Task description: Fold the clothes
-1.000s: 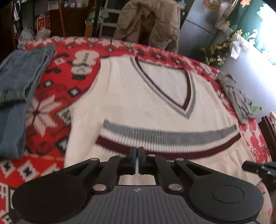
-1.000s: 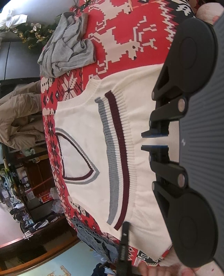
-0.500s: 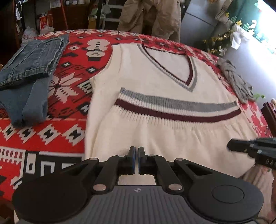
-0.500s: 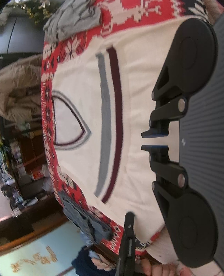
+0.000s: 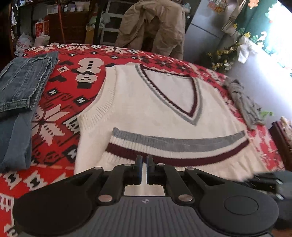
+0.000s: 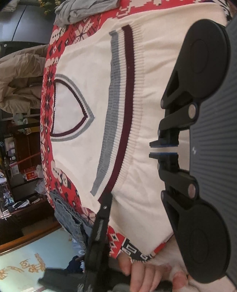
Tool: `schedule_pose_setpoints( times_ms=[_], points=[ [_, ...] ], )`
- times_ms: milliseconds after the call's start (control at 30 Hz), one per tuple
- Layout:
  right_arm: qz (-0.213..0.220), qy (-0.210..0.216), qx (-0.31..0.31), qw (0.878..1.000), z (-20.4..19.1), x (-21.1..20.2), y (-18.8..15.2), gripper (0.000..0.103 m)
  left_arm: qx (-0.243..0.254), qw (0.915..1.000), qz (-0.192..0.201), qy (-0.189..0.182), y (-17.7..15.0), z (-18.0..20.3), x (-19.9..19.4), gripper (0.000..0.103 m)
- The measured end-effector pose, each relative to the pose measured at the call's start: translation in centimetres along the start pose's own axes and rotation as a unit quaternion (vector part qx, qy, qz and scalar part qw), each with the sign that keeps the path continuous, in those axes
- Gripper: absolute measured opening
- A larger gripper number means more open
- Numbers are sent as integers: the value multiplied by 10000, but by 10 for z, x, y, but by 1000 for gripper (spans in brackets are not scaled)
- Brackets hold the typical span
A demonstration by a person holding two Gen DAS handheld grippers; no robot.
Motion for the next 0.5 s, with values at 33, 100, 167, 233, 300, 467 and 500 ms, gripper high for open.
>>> schedule_pose_setpoints(
  times_ms=[33, 100, 167, 233, 300, 467, 500],
  points=[
    [4, -23, 20, 10000, 1, 4, 5, 4, 10, 10000, 5, -54, -4, 1, -4, 3],
    [13, -70, 60, 10000, 4, 12, 15, 4, 111, 9999, -26, -123, -15, 8, -10, 3],
    [21, -116, 101, 9999, 6, 20, 26, 4, 230, 9995, -78, -196, -27, 16, -14, 3],
    [45, -84, 164, 9998, 8, 20, 32, 4, 323, 9987, -160, -349, -38, 26, -15, 3],
    [77, -45, 182, 9998, 8, 16, 34, 4, 432, 9975, -259, -504, -46, 37, -11, 3],
    [24, -106, -78, 9999, 2, -7, 7, 5, 693, 9959, -431, -395, -50, 56, 16, 3],
    [-29, -111, -84, 9999, 3, -10, -2, 5, 698, 9960, -430, -344, -47, 57, 21, 3]
  ],
)
Point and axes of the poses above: each gripper's, at about its wrist camera, not at the fingertips, and x roughly the way its jaws point, z to its right, y to its top, the point moved 6 cm from there along x, roughly the way its jaws point, and after that the axes turned 13 degrees about -z, right-handed, at the moved point
